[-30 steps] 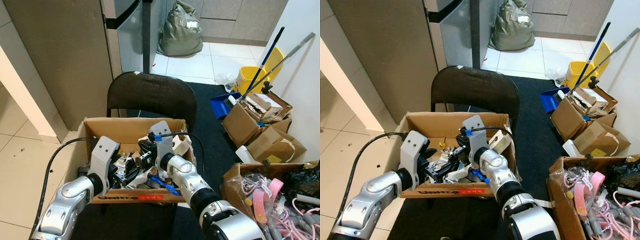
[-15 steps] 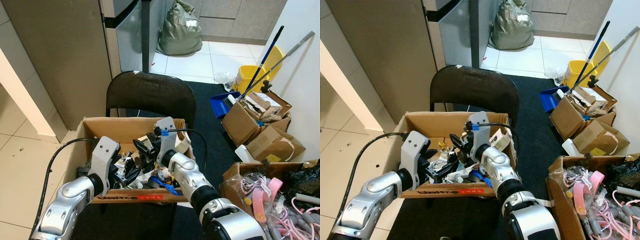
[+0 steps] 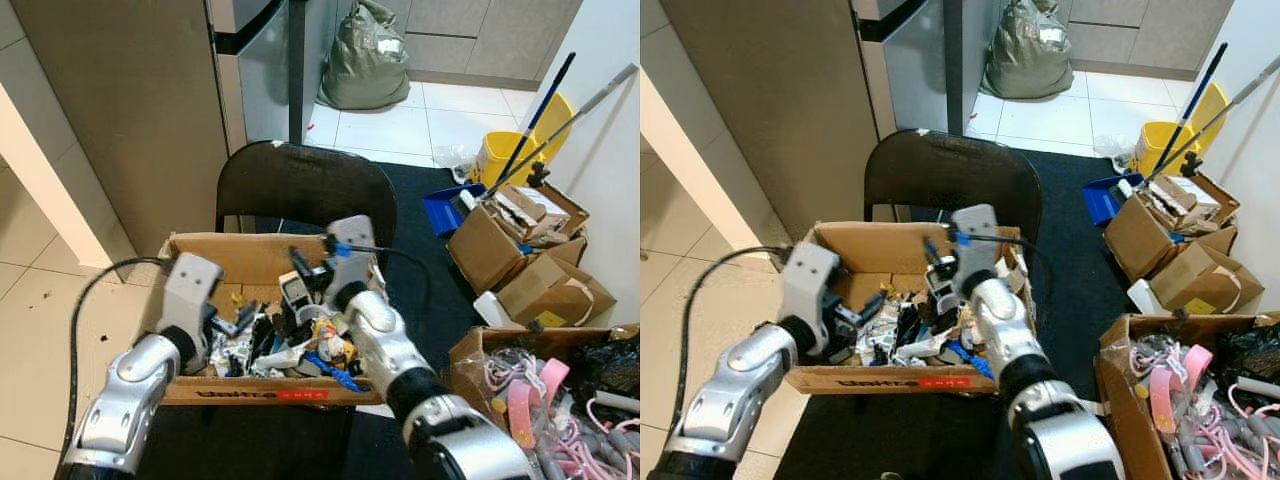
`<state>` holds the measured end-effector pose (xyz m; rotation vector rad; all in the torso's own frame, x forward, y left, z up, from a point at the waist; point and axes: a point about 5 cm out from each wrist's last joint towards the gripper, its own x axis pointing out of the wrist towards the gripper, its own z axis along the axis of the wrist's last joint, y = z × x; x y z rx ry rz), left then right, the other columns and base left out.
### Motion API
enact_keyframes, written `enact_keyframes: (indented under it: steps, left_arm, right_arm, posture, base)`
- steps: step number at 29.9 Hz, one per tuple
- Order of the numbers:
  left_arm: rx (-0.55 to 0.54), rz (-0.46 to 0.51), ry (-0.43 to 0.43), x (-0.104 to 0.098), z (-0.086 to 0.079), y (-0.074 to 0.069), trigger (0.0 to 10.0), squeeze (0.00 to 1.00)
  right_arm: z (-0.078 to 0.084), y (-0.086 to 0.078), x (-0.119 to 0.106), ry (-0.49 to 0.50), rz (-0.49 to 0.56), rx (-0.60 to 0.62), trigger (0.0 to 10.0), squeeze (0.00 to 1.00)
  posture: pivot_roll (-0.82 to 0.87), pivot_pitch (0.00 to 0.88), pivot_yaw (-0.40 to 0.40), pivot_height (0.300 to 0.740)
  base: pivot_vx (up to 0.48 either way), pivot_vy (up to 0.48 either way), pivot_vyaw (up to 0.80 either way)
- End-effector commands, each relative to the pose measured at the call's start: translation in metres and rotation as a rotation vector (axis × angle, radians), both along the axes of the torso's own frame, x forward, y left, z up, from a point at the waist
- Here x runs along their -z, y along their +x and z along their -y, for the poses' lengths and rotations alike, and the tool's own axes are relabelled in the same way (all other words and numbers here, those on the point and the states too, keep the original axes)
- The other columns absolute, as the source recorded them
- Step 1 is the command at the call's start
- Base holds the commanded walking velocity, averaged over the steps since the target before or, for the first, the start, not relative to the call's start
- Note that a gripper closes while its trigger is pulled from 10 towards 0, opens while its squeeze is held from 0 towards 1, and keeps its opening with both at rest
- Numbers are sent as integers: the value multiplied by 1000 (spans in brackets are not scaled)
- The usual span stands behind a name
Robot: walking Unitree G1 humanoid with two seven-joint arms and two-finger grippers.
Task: Picking trash to rubbish bin
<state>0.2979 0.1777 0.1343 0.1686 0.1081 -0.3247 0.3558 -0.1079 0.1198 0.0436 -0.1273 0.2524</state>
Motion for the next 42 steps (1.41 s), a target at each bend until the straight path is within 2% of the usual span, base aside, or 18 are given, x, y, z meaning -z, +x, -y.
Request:
enact_keyframes:
  steps: [1,3,4,5,8,10,21,27,42]
  left_arm:
    - [-26,8,18,3,4,3,10000,0]
    - [-41,25,16,2,7,7,10000,0]
    - [-41,25,16,2,7,7,10000,0]
    - [-36,24,9,3,10,9,10000,0]
    - [-24,27,7,4,15,10,10000,0]
    - [-20,43,22,3,16,12,10000,0]
    - [-25,68,28,-2,19,17,10000,0]
    - [3,64,35,-1,26,20,10000,0]
    - [3,58,54,0,23,20,10000,0]
  right_arm:
    - [28,-7,10,33,-20,158,10000,0]
    - [58,-16,27,47,-84,332,10000,0]
    - [58,-16,27,47,-84,332,10000,0]
    - [73,-25,39,32,-129,397,10000,0]
    - [83,-35,45,10,-136,420,10000,0]
    - [84,-41,44,4,-126,433,10000,0]
    - [88,-50,45,-5,-131,488,10000,0]
    - [88,-50,37,4,-106,485,10000,0]
    - [88,-50,36,-6,-120,484,10000,0]
  posture:
    - [58,112,23,740]
    - [46,106,38,740]
    - [46,106,38,740]
    - [38,103,43,740]
    - [32,100,44,740]
    - [30,98,43,740]
    - [41,102,34,740]
    - [35,99,37,740]
    - [41,103,33,740]
  base:
    - [0,0,0]
    - [0,0,-325]
    - [0,0,-650]
    - [0,0,-800]
    - [0,0,-800]
    - [0,0,-800]
    - [0,0,-800]
    - [0,0,-800]
    - [0,0,-800]
